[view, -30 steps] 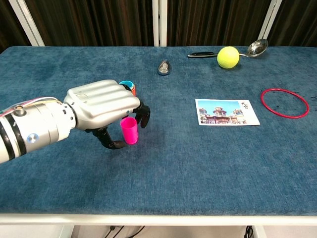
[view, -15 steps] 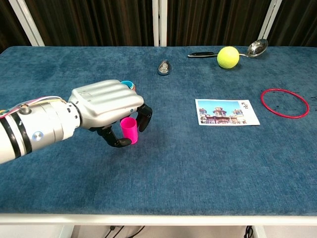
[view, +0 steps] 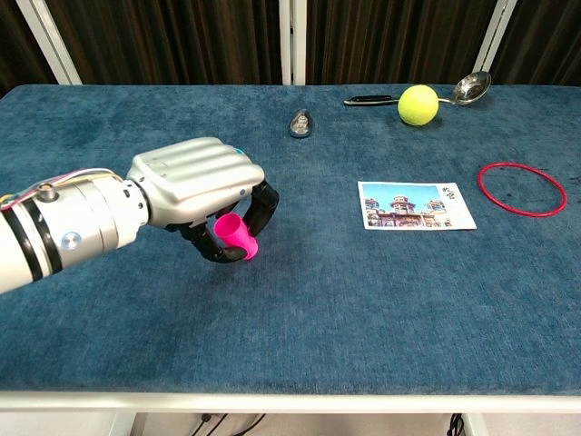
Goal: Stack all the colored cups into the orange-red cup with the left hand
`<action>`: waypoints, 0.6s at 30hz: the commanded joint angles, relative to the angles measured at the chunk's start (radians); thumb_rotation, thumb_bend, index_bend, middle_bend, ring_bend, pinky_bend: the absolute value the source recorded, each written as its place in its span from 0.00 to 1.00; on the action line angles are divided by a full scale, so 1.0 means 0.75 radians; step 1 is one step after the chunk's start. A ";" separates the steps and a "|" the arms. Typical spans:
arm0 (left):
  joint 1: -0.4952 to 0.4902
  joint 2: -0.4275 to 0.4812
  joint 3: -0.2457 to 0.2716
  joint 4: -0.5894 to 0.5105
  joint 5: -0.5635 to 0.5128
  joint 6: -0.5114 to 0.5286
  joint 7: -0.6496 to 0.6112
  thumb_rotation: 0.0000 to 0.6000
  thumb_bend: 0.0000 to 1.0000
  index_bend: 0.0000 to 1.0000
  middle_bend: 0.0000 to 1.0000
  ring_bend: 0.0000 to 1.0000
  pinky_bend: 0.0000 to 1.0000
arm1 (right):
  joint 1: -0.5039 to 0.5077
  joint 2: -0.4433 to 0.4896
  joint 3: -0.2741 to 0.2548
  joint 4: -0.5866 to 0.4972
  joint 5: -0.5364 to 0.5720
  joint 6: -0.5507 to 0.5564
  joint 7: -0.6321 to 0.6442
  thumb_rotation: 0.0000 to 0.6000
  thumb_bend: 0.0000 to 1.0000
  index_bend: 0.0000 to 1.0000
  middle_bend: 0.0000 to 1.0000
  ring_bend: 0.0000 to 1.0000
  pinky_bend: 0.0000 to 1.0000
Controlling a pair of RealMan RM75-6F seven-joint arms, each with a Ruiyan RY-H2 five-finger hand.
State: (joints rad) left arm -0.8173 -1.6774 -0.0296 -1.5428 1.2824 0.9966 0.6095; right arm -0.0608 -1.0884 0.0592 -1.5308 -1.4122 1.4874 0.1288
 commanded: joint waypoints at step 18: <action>-0.146 0.198 -0.233 -0.165 -0.325 -0.057 0.318 1.00 0.30 0.55 0.53 0.58 0.36 | -0.008 0.013 0.002 -0.014 -0.019 0.032 0.012 1.00 0.33 0.00 0.00 0.00 0.00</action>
State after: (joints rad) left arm -0.8916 -1.5416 -0.1670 -1.6765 1.1083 0.9759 0.8032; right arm -0.0669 -1.0787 0.0609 -1.5412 -1.4263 1.5112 0.1380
